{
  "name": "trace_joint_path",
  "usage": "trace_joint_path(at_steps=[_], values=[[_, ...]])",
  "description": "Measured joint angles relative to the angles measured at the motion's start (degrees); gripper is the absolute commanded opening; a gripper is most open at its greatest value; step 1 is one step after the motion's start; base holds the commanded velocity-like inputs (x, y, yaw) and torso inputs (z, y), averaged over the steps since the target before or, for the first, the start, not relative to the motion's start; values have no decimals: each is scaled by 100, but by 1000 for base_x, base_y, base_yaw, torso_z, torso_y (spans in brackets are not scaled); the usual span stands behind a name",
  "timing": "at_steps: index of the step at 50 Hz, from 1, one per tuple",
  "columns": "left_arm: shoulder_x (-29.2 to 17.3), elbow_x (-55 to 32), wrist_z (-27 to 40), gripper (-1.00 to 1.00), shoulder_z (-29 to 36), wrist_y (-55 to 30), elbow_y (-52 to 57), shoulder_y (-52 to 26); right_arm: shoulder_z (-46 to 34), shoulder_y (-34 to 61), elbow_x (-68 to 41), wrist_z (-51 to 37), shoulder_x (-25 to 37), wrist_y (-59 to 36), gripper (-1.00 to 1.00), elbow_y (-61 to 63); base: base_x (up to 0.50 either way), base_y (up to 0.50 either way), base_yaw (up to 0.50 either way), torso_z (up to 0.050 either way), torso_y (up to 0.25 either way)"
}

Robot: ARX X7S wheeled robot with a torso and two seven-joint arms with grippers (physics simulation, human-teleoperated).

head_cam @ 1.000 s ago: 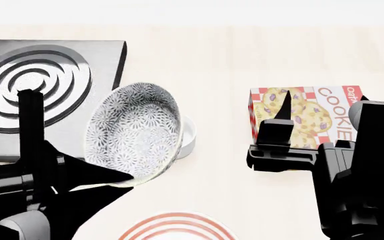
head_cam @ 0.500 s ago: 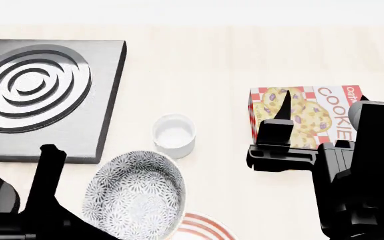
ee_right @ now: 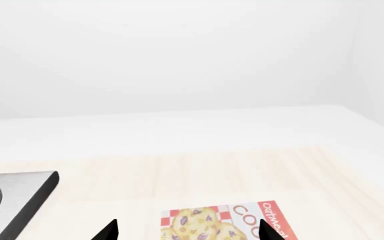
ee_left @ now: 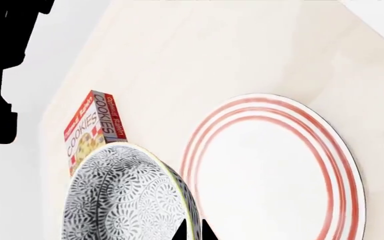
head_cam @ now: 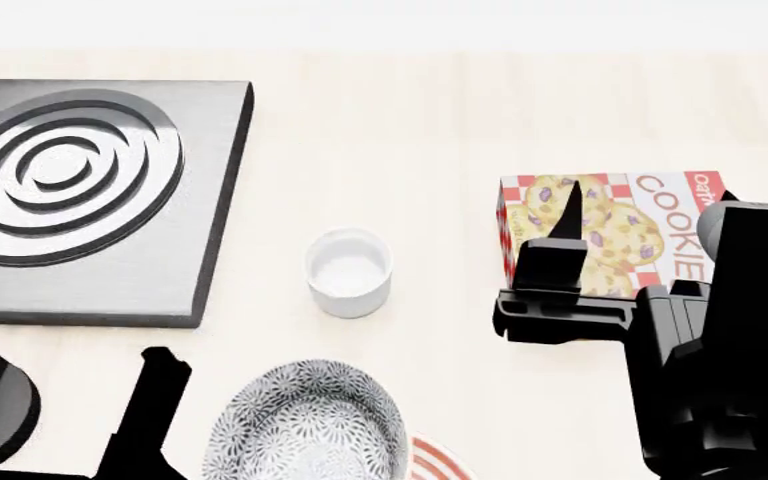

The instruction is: Pick the akita bowl on the stove and place it on the plate.

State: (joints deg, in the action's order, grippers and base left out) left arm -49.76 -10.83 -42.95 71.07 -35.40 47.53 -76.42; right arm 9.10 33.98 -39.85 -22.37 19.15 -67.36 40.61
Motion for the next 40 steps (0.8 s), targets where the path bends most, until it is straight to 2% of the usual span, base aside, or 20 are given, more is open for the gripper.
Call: trace_joint_path(at_steps=[40], values=[[349,582,514,-100,618,74,-394,642,-21,12,-139,-111,60,19,100,-4,0,0,0,0,0]])
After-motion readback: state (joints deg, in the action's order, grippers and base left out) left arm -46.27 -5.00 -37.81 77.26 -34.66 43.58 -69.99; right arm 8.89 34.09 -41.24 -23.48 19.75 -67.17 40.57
